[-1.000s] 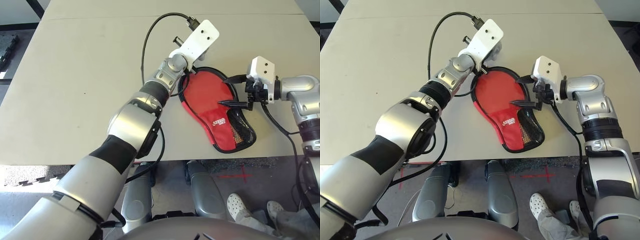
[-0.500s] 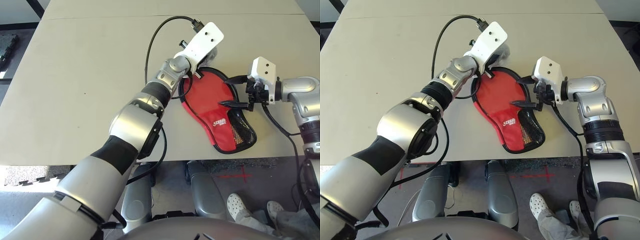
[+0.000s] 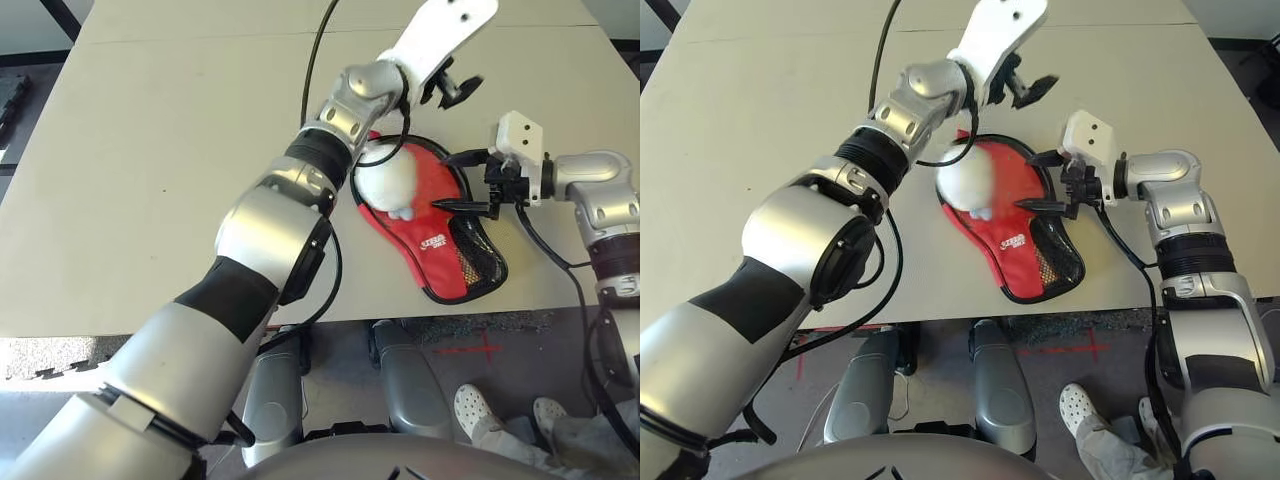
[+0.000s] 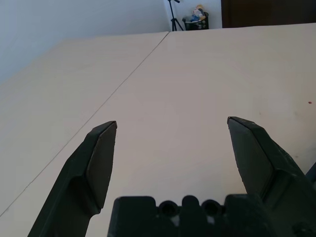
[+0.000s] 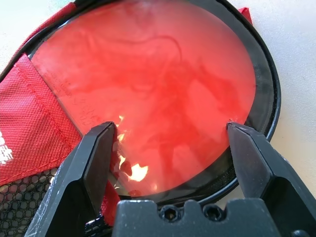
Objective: Store the ping-pong paddle in its case and zip it.
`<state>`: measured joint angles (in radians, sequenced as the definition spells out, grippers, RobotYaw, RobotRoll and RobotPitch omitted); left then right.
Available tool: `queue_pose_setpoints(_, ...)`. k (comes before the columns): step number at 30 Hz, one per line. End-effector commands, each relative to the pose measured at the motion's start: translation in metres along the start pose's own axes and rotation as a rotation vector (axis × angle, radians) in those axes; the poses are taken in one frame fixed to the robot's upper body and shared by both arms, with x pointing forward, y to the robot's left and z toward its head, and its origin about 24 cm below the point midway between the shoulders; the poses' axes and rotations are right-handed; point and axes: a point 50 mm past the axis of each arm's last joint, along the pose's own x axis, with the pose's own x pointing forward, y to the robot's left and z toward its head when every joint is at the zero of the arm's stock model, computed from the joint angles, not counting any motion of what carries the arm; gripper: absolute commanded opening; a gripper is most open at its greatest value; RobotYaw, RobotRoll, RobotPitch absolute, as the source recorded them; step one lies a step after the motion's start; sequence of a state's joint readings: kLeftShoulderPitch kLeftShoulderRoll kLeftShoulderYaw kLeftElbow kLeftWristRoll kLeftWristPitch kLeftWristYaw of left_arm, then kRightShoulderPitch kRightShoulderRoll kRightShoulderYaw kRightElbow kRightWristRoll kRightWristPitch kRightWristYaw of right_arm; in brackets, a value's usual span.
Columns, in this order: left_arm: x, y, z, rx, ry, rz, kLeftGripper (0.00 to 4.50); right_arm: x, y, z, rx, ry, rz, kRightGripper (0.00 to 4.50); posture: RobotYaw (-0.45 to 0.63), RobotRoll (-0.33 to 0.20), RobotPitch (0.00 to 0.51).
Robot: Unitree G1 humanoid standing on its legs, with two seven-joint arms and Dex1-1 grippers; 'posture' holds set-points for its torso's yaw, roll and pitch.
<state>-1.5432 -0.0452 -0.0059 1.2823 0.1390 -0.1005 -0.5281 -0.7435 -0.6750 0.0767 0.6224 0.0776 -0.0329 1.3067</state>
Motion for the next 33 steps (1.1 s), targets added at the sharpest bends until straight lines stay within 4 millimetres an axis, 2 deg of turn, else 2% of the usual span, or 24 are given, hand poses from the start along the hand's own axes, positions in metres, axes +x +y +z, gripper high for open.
queue_pose_setpoints(1, -0.007, 0.013, 0.004, 0.030, 0.002, 0.014, 4.48, 0.015, 0.020, -0.038, 0.095, 0.151, 0.086, 4.50, -0.06, 0.000, 0.264)
queue_pose_setpoints(11, -0.042, 0.055, -0.021, 0.132, 0.115, 0.108, 4.48, 0.018, 0.019, -0.038, 0.093, 0.143, 0.088, 4.50, -0.02, 0.000, 0.262)
queue_pose_setpoints(16, -0.070, 0.082, -0.038, 0.128, 0.214, 0.197, 4.48, 0.020, 0.017, -0.037, 0.087, 0.142, 0.093, 4.50, -0.01, 0.000, 0.264)
queue_pose_setpoints(20, -0.088, 0.093, -0.049, 0.095, 0.285, 0.221, 4.48, 0.021, 0.017, -0.037, 0.083, 0.143, 0.096, 4.50, -0.01, 0.000, 0.267)
queue_pose_setpoints(25, -0.110, 0.095, -0.068, 0.029, 0.359, 0.192, 4.48, 0.023, 0.017, -0.038, 0.076, 0.148, 0.102, 4.50, 0.00, 0.000, 0.270)
queue_pose_setpoints(33, -0.142, 0.079, -0.090, -0.175, 0.426, 0.118, 4.48, 0.024, 0.015, -0.037, 0.068, 0.154, 0.107, 4.50, 0.02, 0.000, 0.270)
